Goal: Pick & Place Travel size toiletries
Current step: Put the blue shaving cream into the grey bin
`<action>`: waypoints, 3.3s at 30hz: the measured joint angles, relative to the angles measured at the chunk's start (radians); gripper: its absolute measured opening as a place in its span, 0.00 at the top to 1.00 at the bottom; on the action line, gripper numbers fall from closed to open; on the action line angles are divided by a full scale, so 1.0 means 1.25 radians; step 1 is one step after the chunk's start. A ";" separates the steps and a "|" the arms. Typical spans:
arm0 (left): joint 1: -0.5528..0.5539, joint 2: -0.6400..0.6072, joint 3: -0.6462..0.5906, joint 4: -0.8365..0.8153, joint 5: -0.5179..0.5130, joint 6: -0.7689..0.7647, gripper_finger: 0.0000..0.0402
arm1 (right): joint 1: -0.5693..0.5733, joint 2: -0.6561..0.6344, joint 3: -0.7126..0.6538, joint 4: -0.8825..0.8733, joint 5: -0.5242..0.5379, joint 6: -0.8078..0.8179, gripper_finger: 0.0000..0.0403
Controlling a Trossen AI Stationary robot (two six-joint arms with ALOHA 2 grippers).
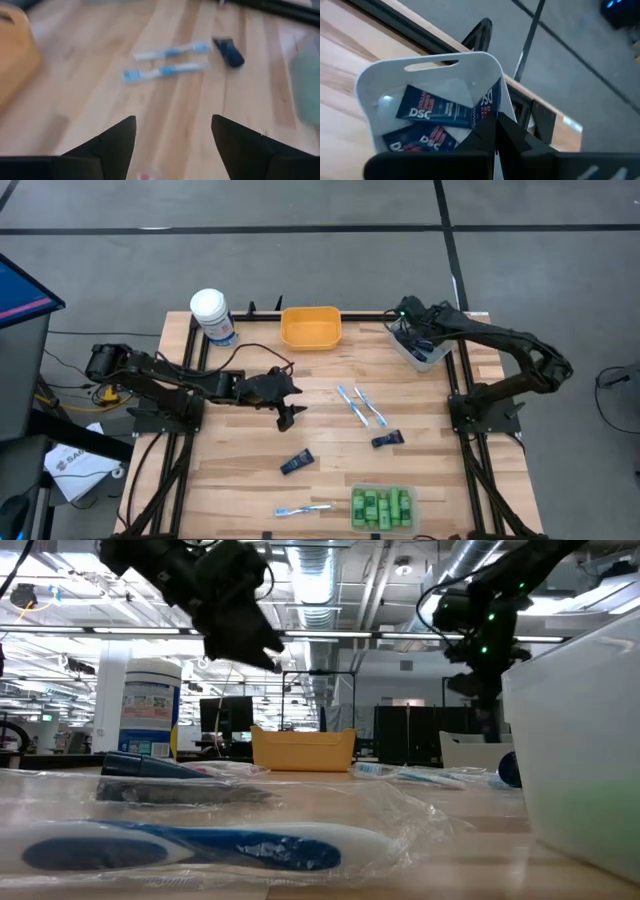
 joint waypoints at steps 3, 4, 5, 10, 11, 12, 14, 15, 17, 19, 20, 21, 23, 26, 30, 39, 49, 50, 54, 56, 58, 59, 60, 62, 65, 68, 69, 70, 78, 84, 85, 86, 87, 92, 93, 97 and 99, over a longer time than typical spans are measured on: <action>-0.002 0.000 0.000 -0.052 0.053 -0.033 0.37 | 0.001 0.029 0.000 0.036 0.003 -0.059 1.00; -0.003 0.000 0.000 -0.067 0.074 -0.041 0.37 | 0.004 0.037 0.000 0.041 0.003 -0.075 0.99; -0.006 0.000 0.000 -0.079 0.093 -0.045 0.36 | 0.007 0.044 0.000 0.043 0.003 -0.089 0.98; -0.042 0.000 0.000 -0.124 0.137 -0.044 0.36 | 0.027 0.053 0.000 0.037 -0.001 -0.134 0.81; -0.051 0.000 0.000 -0.131 0.140 -0.044 0.36 | 0.031 0.051 0.000 0.038 -0.001 -0.133 0.76; -0.062 0.000 0.000 -0.134 0.141 -0.044 0.35 | 0.036 0.046 0.000 0.037 -0.001 -0.128 0.71; -0.085 0.000 0.000 -0.134 0.141 -0.044 0.34 | 0.043 0.028 0.000 0.039 -0.002 -0.124 0.59; -0.098 0.000 0.000 -0.134 0.141 -0.044 0.34 | 0.048 0.017 0.000 0.042 -0.005 -0.125 0.53; -0.128 0.000 0.000 -0.135 0.141 -0.044 0.33 | 0.058 -0.005 0.000 0.040 -0.020 -0.124 0.41; -0.158 0.000 0.000 -0.136 0.132 -0.044 0.33 | 0.071 -0.029 0.000 0.038 -0.022 -0.107 0.31; -0.174 0.000 -0.001 -0.137 0.122 -0.045 0.33 | 0.076 -0.041 0.000 0.036 -0.022 -0.097 0.28; -0.190 0.000 -0.001 -0.137 0.109 -0.052 0.33 | 0.080 -0.053 0.000 0.033 -0.023 -0.086 0.25; -0.220 0.004 -0.001 -0.135 0.080 -0.081 0.33 | 0.090 -0.075 0.000 0.027 -0.023 -0.061 0.21; -0.265 0.012 -0.002 -0.131 0.052 -0.143 0.33 | 0.103 -0.098 0.000 0.011 -0.023 -0.027 0.19; -0.322 0.043 -0.002 -0.117 0.001 -0.226 0.33 | 0.117 -0.115 0.000 -0.010 -0.023 0.003 0.21; -0.396 0.194 0.019 -0.058 -0.033 -0.317 0.33 | 0.160 -0.119 0.000 -0.070 -0.024 0.080 0.23; -0.402 0.306 0.022 -0.040 -0.054 -0.420 0.33 | 0.209 -0.118 0.000 -0.077 -0.024 0.131 0.23; -0.403 0.308 0.023 -0.040 -0.061 -0.433 0.33 | 0.210 -0.118 0.000 -0.076 -0.024 0.131 0.23; -0.402 0.308 0.024 -0.041 -0.099 -0.454 0.35 | 0.211 -0.118 0.000 -0.063 -0.023 0.130 0.23; -0.395 0.306 0.023 -0.047 -0.111 -0.441 0.39 | 0.213 -0.118 0.000 -0.060 -0.024 0.121 0.23; -0.387 0.306 0.023 -0.049 -0.112 -0.436 0.44 | 0.218 -0.118 0.000 -0.060 -0.027 0.118 0.23; -0.384 0.306 0.023 -0.048 -0.111 -0.436 0.47 | 0.221 -0.118 0.000 -0.060 -0.030 0.118 0.23; -0.380 0.306 0.023 -0.049 -0.110 -0.436 0.50 | 0.223 -0.118 0.000 -0.060 -0.037 0.118 0.23; -0.372 0.306 0.023 -0.048 -0.102 -0.436 0.56 | 0.229 -0.118 0.000 -0.060 -0.043 0.116 0.23; -0.359 0.306 0.023 -0.048 -0.089 -0.435 0.65 | 0.244 -0.118 0.000 -0.055 -0.061 0.117 0.23; -0.348 0.305 0.023 -0.047 -0.077 -0.434 0.70 | 0.263 -0.118 0.000 -0.026 -0.150 0.119 0.23; -0.345 0.303 0.023 -0.047 -0.075 -0.434 0.70 | 0.270 -0.118 0.000 -0.013 -0.188 0.123 0.23; -0.342 0.300 0.023 -0.046 -0.074 -0.433 0.70 | 0.278 -0.118 0.000 0.003 -0.227 0.133 0.23; -0.297 0.231 0.022 -0.044 -0.137 -0.378 0.66 | 0.357 -0.118 0.000 0.178 -0.448 0.238 0.23; -0.242 0.131 0.022 -0.039 -0.241 -0.320 0.69 | 0.413 -0.118 0.000 0.301 -0.511 0.342 0.23; -0.233 0.111 0.023 -0.039 -0.264 -0.307 0.68 | 0.419 -0.118 0.000 0.318 -0.514 0.360 0.23; -0.222 0.090 0.022 -0.041 -0.284 -0.289 0.67 | 0.426 -0.118 0.000 0.336 -0.521 0.377 0.23; -0.212 0.073 0.022 -0.034 -0.301 -0.274 0.66 | 0.430 -0.117 0.000 0.356 -0.527 0.390 0.23; -0.158 0.002 0.023 0.001 -0.326 -0.176 0.65 | 0.443 -0.107 0.000 0.440 -0.545 0.426 0.23; -0.149 -0.009 0.023 0.004 -0.326 -0.160 0.65 | 0.442 -0.099 0.001 0.458 -0.548 0.434 0.23; -0.117 -0.026 0.023 0.062 -0.325 -0.091 0.67 | 0.442 -0.060 0.000 0.511 -0.587 0.451 0.23; -0.106 -0.027 0.023 0.100 -0.325 -0.052 0.67 | 0.442 -0.035 0.000 0.531 -0.611 0.463 0.23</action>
